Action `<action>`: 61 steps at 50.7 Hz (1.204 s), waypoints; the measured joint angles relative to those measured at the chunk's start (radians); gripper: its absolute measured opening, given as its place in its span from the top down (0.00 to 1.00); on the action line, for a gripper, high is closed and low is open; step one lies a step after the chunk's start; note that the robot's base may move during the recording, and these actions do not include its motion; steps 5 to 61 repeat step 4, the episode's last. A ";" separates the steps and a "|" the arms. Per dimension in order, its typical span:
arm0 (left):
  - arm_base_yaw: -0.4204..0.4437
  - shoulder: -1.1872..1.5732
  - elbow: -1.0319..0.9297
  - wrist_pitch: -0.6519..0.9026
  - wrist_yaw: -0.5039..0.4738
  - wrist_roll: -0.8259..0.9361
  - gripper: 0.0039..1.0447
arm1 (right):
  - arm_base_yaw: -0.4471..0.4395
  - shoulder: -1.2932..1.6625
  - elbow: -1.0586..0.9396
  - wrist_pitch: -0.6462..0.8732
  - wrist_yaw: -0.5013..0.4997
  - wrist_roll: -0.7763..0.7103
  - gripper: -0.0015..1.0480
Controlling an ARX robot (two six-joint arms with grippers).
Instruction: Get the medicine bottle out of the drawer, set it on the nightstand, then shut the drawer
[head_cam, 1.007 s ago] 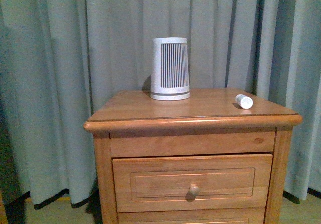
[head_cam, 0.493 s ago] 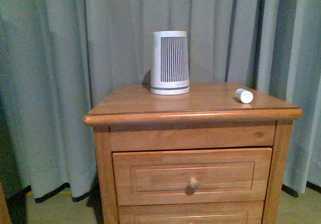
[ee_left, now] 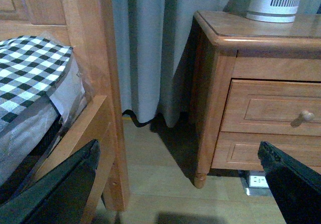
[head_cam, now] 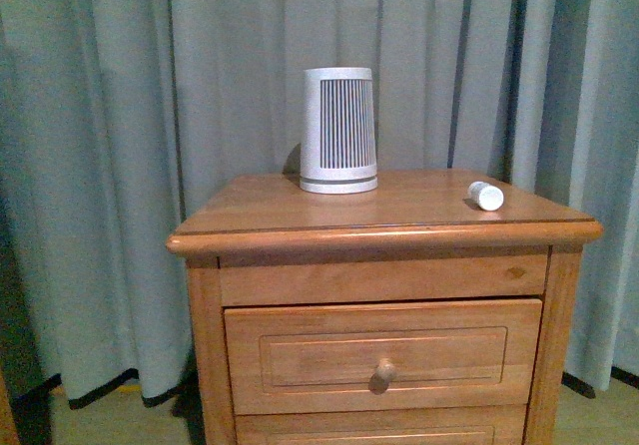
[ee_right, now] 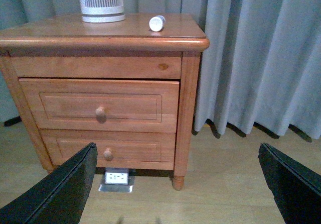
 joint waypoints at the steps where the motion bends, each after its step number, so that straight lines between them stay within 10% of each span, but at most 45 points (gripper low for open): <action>1: 0.000 0.000 0.000 0.000 0.000 0.000 0.06 | 0.000 0.000 0.000 0.000 0.000 0.000 0.07; 61: 0.000 0.000 0.000 0.000 0.000 0.000 0.06 | 0.000 0.000 0.000 0.000 0.000 0.000 0.07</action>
